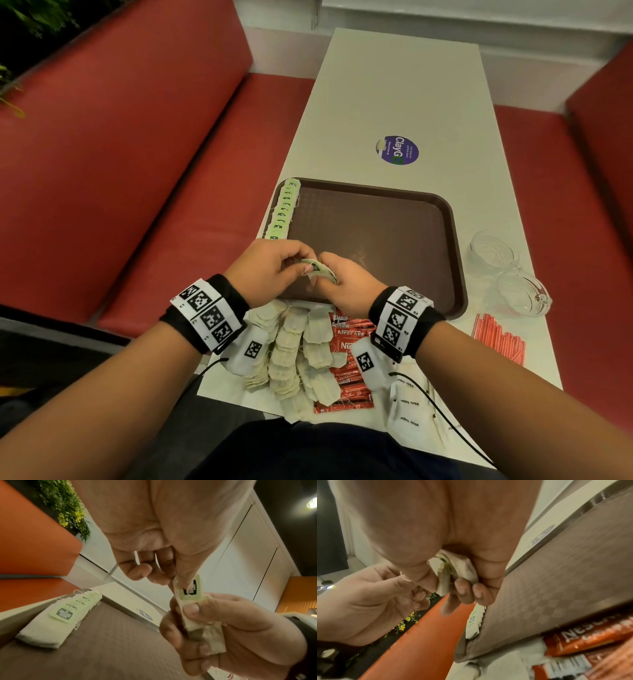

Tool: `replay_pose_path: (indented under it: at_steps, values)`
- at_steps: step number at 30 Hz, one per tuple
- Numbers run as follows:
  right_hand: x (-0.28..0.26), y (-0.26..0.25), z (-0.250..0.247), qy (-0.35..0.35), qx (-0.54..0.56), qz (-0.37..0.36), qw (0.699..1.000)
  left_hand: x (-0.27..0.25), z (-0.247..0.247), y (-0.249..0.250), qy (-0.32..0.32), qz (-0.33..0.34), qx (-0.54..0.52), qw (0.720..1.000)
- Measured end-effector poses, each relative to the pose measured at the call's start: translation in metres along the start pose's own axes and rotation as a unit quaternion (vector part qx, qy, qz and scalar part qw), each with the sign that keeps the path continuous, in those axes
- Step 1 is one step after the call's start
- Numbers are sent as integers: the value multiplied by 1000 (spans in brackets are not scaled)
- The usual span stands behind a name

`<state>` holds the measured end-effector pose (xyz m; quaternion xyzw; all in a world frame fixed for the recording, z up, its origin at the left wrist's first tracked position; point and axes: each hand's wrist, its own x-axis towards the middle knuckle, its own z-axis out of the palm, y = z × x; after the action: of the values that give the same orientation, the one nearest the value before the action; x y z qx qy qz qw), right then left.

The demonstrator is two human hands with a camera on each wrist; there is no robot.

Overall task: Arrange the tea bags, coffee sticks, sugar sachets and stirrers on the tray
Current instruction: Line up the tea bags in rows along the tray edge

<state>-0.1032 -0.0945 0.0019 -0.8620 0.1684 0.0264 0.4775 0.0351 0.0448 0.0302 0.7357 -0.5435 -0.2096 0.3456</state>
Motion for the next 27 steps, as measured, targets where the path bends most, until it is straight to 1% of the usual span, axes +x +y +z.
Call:
replay_pose_path:
  at_steps: [2,4,7,8,9,10,11,13,14,15,16,17,20,24,25,27]
  values:
    - [0,-3,-1,-7,19,5,1000,2,-3,0,8,2,4,1000]
    - [-1,-6,-2,-1,19,13,1000,4,-8,-3,36,-5,5,999]
    - [-3,-4,-5,5,50,23,998,9,-19,-16,101,-48,32,993]
    - [-3,-3,-5,5,67,26,997,12,-23,-22,105,-69,54,991]
    - [-4,-1,-6,7,76,30,997,15,-27,-30,90,-94,83,988]
    - [-4,0,-7,10,76,35,996,18,-30,-38,56,-120,122,984]
    - [-4,2,-8,13,73,40,996,21,-31,-48,5,-145,168,975]
    - [-5,4,-10,15,66,48,997,28,-31,-62,-111,-184,249,944]
    - [-5,5,-10,17,65,51,996,30,-29,-68,-153,-196,275,929]
    - [-4,6,-10,18,65,52,996,33,-27,-73,-176,-205,291,918]
    - [-5,7,-11,18,67,53,996,35,-24,-76,-180,-208,298,914]
    - [-5,8,-10,18,69,53,996,38,-22,-81,-170,-212,296,916]
    - [-4,10,-10,18,70,53,996,45,-18,-88,-116,-220,269,930]
    - [-4,11,-11,14,62,57,996,50,-13,-90,-60,-214,269,937]
    - [-5,10,-11,14,67,58,996,50,-11,-90,-65,-212,275,936]
    - [-6,9,-12,17,88,58,994,47,-7,-88,-109,-209,288,928]
